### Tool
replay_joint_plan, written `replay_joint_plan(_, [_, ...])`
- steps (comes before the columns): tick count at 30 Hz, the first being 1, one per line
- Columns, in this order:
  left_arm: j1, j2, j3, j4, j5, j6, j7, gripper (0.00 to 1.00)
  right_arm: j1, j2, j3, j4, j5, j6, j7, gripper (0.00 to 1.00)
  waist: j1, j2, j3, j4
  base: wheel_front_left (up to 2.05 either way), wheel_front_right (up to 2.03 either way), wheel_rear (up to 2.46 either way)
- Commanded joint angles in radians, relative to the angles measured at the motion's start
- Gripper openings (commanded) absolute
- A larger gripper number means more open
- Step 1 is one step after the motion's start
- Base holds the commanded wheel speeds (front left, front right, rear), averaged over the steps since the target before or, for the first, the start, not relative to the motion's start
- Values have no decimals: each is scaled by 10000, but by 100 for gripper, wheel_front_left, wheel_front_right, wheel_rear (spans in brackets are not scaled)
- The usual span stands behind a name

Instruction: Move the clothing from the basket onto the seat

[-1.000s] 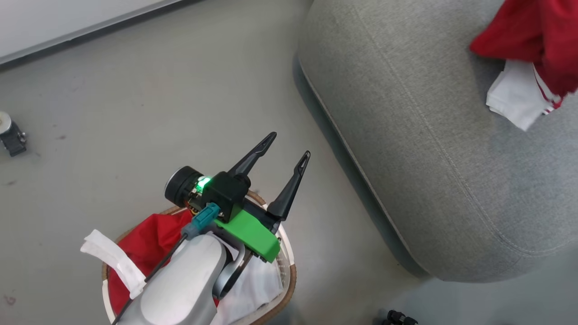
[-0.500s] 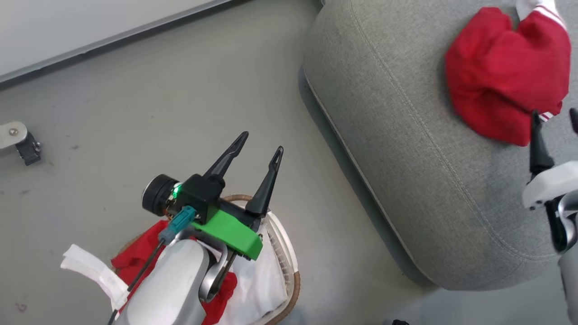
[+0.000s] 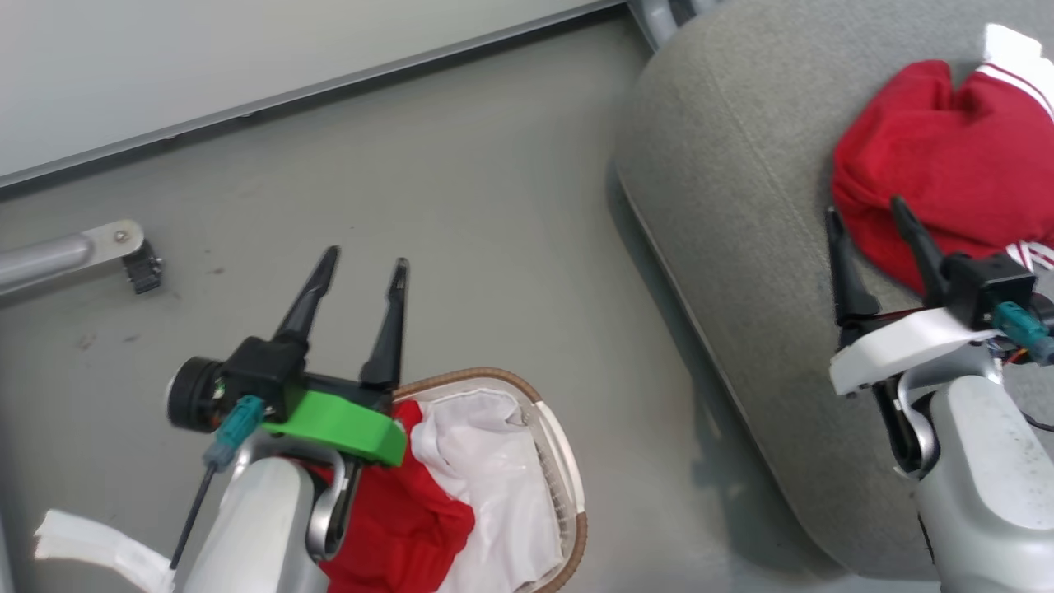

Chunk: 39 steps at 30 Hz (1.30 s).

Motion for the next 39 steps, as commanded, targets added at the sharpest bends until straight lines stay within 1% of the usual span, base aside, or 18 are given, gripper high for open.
replay_joint_plan(1, [263,-84,334,36,166,-16,5,100,-63,-67,270,-90,-106,-12,-50,100,-1,0,-342,543,0,0,0])
replay_joint_plan(7, [793,-343,1573,142,654,8,6,100,28,200,534,-165,-23,-12,-50,100,-1,0,-633,1222,0,0,0])
replay_joint_plan(10, [1087,-411,2122,209,603,8,6,100,281,294,503,-141,51,-12,-51,100,-1,0,-854,1562,0,0,0])
replay_joint_plan(17, [1861,-478,2797,329,692,-13,6,100,968,483,531,-52,165,-12,-51,100,-1,0,-1407,2050,0,0,0])
replay_joint_plan(23, [2552,-483,2856,242,544,-17,6,100,1762,361,788,-80,213,-12,-51,100,-1,0,-2001,2238,0,0,0])
replay_joint_plan(31, [3430,-484,2731,280,334,14,6,100,2762,431,789,70,270,-12,-51,100,-1,0,-2754,2332,0,0,0])
replay_joint_plan(39, [3872,-481,2407,443,213,24,7,100,3266,514,661,91,270,-10,-51,100,-1,0,-2999,2344,0,0,0])
